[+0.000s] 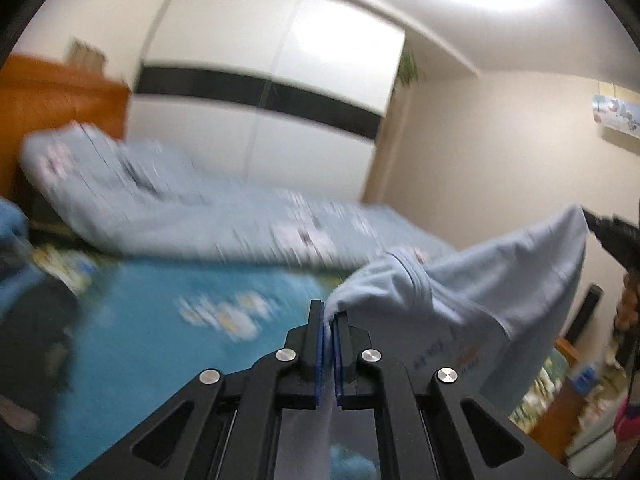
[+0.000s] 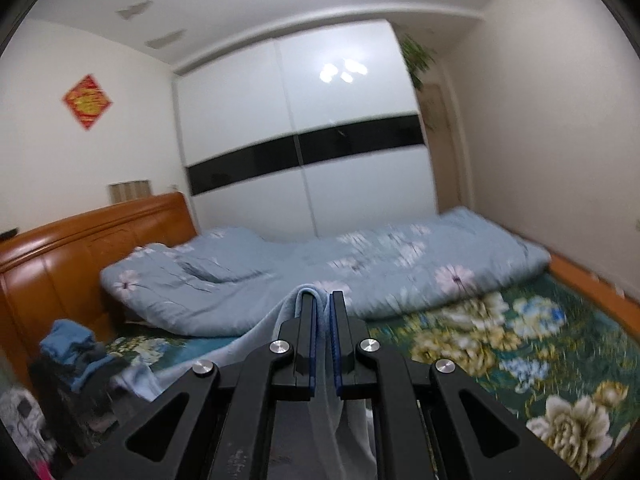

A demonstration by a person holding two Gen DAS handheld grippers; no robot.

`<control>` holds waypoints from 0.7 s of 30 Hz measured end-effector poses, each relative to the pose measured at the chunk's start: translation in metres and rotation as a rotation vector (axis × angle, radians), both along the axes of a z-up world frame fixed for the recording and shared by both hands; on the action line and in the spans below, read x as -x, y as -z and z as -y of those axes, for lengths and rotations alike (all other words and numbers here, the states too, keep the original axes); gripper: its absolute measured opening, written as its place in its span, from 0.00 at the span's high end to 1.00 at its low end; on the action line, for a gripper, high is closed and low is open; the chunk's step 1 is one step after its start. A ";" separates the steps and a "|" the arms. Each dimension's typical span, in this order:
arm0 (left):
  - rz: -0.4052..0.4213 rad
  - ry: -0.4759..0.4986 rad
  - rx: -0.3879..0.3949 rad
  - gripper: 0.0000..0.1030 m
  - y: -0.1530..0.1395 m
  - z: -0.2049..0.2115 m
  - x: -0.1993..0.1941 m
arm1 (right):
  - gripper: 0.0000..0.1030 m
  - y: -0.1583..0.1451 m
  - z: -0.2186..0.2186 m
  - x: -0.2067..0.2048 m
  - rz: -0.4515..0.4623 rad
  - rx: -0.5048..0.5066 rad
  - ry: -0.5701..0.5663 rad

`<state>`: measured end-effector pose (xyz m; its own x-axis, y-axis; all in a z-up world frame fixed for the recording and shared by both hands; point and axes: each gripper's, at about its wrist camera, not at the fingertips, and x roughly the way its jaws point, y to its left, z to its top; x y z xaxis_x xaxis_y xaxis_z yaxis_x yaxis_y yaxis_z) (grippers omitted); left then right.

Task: Fold clothes
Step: 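Lift the shirt high with both grippers and shake it open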

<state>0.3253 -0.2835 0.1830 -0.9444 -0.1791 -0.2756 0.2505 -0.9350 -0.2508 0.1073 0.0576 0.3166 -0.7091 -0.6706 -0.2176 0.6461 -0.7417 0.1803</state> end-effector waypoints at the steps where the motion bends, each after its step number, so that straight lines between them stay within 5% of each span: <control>1: -0.025 -0.021 0.022 0.96 -0.011 0.001 -0.013 | 0.94 -0.005 0.000 -0.009 -0.022 0.003 -0.014; 13: -0.187 -0.159 0.268 0.96 -0.108 -0.014 -0.120 | 0.94 -0.040 -0.015 -0.088 -0.196 0.065 -0.135; 21: -0.165 -0.137 0.264 0.96 -0.137 0.005 -0.122 | 0.94 -0.046 -0.015 -0.105 -0.266 0.069 -0.185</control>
<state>0.4474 -0.2881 0.3198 -0.9346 -0.3524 -0.0483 0.3546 -0.9336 -0.0518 0.2119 0.0728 0.3628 -0.5997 -0.8001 0.0094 0.7999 -0.5992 0.0326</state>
